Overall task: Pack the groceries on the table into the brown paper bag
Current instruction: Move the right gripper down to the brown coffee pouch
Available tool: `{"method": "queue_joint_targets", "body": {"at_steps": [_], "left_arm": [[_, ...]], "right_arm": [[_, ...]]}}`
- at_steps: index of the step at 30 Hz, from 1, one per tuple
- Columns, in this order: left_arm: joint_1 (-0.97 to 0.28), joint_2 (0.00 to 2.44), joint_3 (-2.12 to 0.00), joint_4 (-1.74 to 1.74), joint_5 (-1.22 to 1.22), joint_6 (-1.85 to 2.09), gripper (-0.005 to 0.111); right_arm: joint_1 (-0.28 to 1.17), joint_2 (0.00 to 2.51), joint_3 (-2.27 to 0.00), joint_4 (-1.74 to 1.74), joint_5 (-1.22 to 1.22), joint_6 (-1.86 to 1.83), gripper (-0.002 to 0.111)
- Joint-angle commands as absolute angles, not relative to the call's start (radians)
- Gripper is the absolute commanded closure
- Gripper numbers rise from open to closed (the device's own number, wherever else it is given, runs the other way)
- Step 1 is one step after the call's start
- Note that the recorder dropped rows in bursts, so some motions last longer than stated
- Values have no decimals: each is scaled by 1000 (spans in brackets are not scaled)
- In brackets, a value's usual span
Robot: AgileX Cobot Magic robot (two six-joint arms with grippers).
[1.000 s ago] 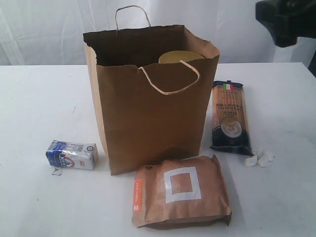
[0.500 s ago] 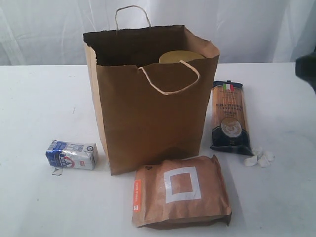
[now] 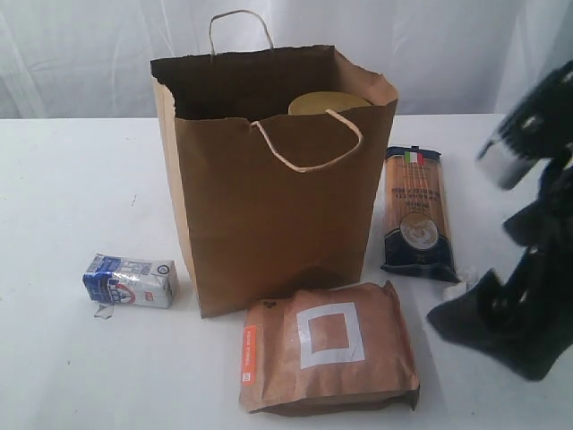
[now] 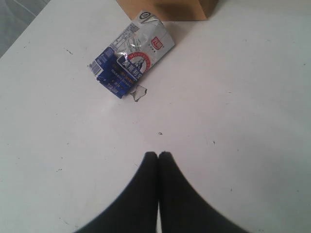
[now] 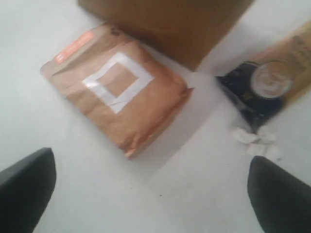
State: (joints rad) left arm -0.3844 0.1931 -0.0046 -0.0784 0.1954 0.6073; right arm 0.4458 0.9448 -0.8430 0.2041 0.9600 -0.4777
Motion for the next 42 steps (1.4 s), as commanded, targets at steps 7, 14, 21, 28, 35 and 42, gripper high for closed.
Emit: {"method": "queue_joint_targets", "body": {"at_steps": [7, 14, 21, 28, 35, 42], "left_arm": [[-382, 186, 0, -81, 194, 602, 107], [-382, 186, 0, -81, 194, 602, 107], [-382, 186, 0, -81, 194, 602, 107], [-382, 186, 0, -81, 194, 602, 107], [-382, 186, 0, -81, 194, 602, 107], [-382, 186, 0, -81, 194, 602, 107]], "right_arm": [[670, 1184, -799, 280, 875, -646, 4], [802, 1348, -799, 271, 723, -677, 4], [863, 1459, -799, 265, 593, -706, 4], [931, 1546, -799, 251, 463, -711, 4], [957, 1646, -799, 213, 340, -714, 4], [957, 1709, -799, 208, 286, -748, 6]]}}
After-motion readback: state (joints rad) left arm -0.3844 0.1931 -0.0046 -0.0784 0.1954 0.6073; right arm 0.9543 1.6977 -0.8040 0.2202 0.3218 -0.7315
